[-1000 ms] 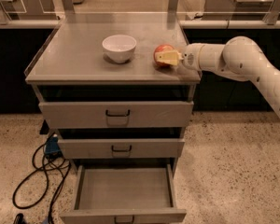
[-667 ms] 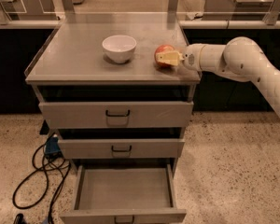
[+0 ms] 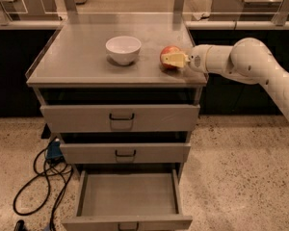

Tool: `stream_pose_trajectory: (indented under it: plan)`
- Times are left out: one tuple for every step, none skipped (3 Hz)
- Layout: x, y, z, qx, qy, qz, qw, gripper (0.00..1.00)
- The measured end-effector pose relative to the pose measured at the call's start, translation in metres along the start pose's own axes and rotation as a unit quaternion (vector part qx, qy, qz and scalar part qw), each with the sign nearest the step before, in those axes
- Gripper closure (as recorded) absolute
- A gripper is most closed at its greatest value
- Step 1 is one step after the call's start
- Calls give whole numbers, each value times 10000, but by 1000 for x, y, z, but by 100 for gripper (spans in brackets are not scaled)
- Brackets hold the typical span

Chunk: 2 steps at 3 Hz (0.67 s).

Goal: Pick apple from bottom drawer and place on counter

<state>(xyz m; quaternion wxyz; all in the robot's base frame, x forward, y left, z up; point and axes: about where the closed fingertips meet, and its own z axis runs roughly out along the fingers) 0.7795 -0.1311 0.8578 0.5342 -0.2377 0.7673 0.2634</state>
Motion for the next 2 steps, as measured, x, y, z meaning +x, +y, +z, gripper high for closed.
stream_pose_trajectory:
  plan:
    - [0,0,0,-2,1,0,10000,0]
    - [0,0,0,-2,1,0,10000,0]
